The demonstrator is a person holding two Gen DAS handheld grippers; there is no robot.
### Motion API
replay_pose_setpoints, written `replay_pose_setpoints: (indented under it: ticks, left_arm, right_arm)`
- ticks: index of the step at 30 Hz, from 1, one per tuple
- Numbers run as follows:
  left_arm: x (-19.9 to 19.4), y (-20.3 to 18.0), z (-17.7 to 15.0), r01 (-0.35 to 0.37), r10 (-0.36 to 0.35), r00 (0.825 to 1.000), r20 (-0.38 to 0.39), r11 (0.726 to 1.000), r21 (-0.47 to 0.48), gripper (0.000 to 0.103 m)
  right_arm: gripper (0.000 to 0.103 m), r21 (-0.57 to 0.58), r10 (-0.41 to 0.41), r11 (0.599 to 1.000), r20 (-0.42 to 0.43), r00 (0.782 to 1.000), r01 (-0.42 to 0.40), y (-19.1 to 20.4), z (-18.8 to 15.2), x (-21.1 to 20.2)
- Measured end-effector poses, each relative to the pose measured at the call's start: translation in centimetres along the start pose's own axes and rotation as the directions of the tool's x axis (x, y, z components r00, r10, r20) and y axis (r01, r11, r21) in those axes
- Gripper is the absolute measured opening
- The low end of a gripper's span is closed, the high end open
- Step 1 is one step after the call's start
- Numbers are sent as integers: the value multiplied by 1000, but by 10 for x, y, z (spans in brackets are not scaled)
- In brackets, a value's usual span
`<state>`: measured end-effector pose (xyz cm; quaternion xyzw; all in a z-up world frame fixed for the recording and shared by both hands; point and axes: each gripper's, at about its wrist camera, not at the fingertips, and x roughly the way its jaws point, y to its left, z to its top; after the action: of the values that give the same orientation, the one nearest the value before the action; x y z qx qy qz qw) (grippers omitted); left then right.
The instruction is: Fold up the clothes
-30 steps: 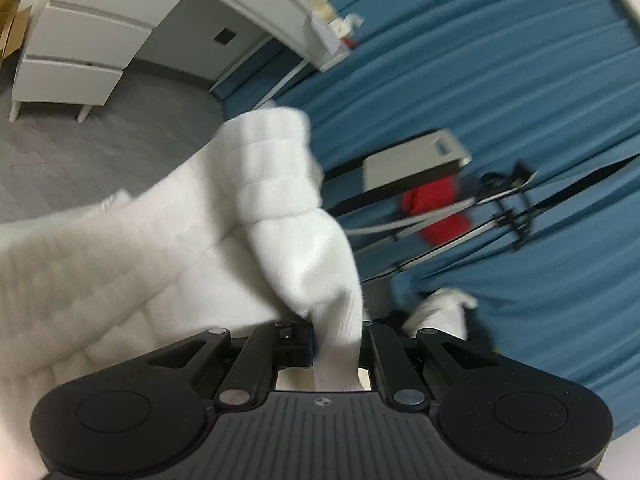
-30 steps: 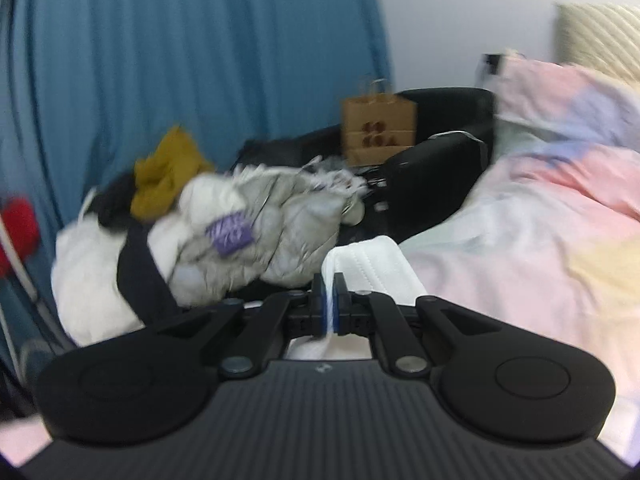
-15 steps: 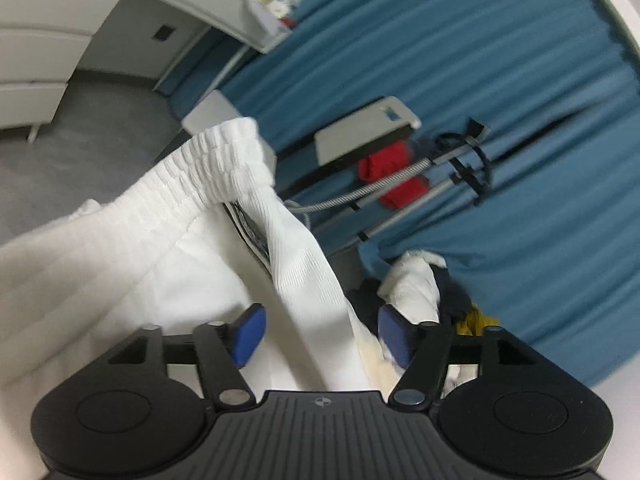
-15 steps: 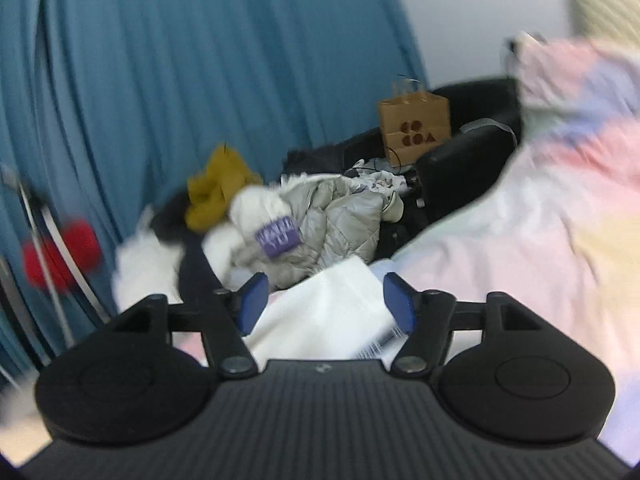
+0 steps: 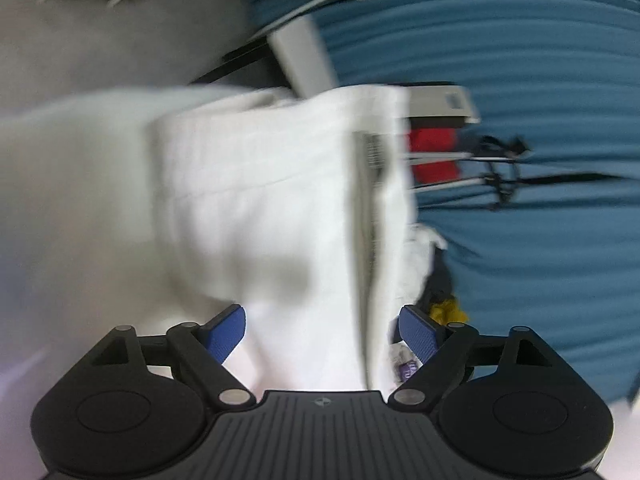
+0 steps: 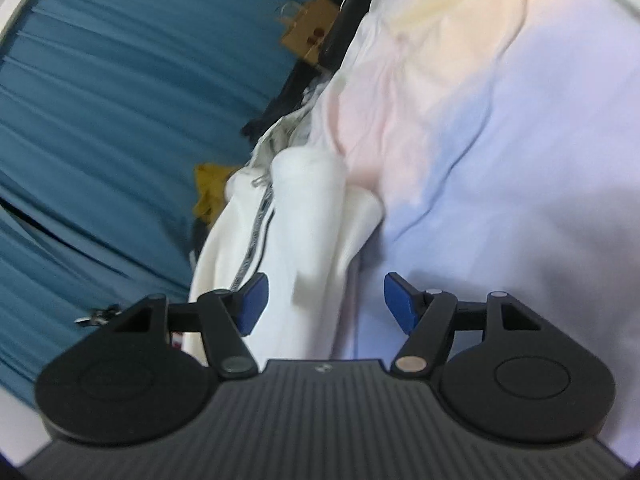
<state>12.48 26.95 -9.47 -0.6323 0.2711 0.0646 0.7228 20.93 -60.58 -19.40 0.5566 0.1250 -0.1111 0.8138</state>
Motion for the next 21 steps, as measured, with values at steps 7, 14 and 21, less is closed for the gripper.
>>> replay_pose_setpoints:
  ticks: [7, 14, 21]
  left_arm:
    - [39, 5, 4, -25, 25, 1000, -2, 1000, 3, 86]
    - [75, -16, 22, -69, 66, 997, 42, 993, 96, 72]
    - [78, -27, 21, -96, 77, 982, 170, 990, 101, 18]
  right_arm:
    - [63, 19, 25, 1000, -31, 999, -24, -11, -3, 41]
    - [28, -68, 40, 997, 22, 999, -38, 3, -5, 72]
    - [10, -113, 18, 994, 101, 995, -7, 23, -12, 57]
